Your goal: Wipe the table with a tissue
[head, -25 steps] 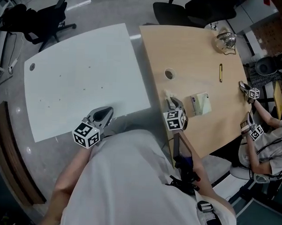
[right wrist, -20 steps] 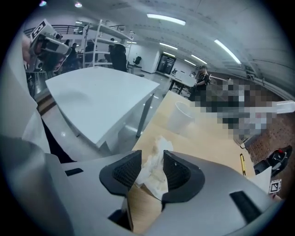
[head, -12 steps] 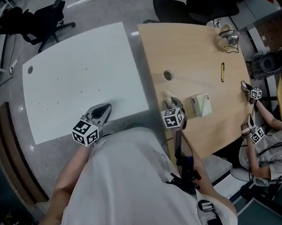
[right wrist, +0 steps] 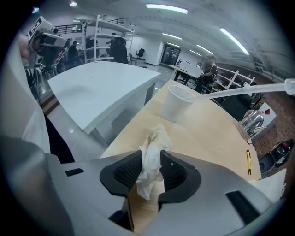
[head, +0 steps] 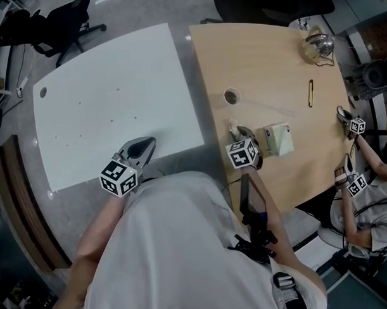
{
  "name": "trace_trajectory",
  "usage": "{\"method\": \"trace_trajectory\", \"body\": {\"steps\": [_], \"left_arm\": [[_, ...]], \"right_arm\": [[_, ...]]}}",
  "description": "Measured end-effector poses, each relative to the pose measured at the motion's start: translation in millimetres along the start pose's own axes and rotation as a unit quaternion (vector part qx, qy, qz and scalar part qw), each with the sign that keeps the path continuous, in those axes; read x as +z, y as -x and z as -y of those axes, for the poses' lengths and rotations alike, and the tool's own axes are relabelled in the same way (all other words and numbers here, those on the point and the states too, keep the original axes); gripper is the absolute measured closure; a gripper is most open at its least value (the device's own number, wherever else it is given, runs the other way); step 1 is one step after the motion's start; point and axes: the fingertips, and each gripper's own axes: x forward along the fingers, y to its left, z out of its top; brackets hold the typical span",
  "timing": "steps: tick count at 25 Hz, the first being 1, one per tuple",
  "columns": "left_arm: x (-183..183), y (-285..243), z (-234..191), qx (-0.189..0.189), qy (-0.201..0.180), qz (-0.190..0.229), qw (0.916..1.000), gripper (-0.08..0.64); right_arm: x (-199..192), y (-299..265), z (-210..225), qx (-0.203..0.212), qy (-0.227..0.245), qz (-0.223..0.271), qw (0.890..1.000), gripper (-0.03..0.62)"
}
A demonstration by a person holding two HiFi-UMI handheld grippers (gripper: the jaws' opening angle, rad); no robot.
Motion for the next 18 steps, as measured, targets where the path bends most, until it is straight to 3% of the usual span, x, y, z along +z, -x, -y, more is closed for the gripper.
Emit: {"method": "trace_trajectory", "body": {"steps": [8, 12, 18], "left_arm": [[3.7, -1.7, 2.4, 0.010, 0.000, -0.002, 0.9999, 0.552], [5.7, -9.1, 7.0, 0.008, -0.003, 0.004, 1.0000, 0.552], [3.7, -13.4, 8.8, 0.011, -0.001, 0.011, 0.9999, 0.552]], "right_arm": [[4.1, 7.9, 2.3, 0.027, -0.031, 0.037, 0.998, 0.486], [20.1, 20.9, 9.7, 0.039, -0.082, 0.091, 0.992, 0.489], [64.9, 59.9, -3.1, 0.141, -0.220, 0.191, 0.946, 0.489]]}}
